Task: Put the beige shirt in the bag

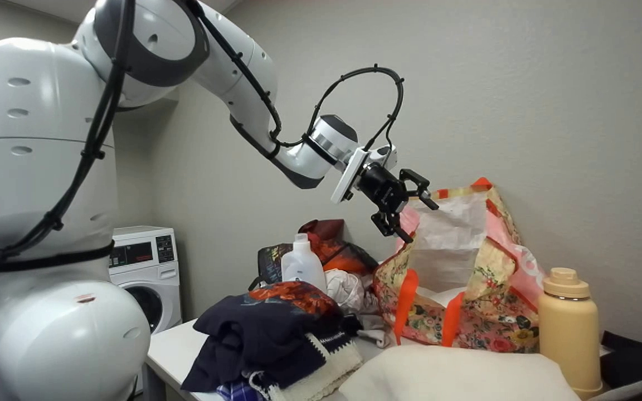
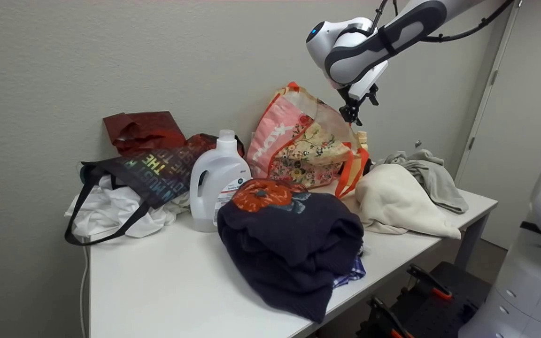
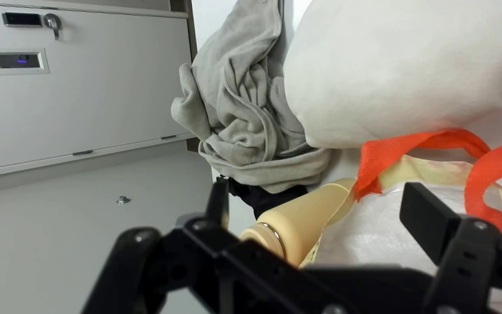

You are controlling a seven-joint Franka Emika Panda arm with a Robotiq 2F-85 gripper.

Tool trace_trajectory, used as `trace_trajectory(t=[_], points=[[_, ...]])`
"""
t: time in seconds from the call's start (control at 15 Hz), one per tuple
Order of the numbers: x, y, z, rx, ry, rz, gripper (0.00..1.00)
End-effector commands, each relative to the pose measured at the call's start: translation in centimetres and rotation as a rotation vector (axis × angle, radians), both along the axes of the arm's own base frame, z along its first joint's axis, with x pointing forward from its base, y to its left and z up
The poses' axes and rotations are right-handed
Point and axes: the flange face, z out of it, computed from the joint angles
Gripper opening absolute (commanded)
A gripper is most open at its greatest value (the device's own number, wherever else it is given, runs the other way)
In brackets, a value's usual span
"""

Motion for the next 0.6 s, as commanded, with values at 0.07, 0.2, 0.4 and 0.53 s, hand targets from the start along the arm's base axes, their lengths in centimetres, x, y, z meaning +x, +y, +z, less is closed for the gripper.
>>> trace_trajectory(t=[0.07,0.2,0.4,0.53], points=[[0.3,0.4,-2.7,0.014,0.034,-0.001,1.0],[0.0,0.9,-6.1,0.037,0.07,-0.018,1.0],[-1.3,1.0,-11.2,0.085,0.112,-0.08,1.0],[-2.2,1.3,-14.6,0.135,0.121,-0.126,1.0]])
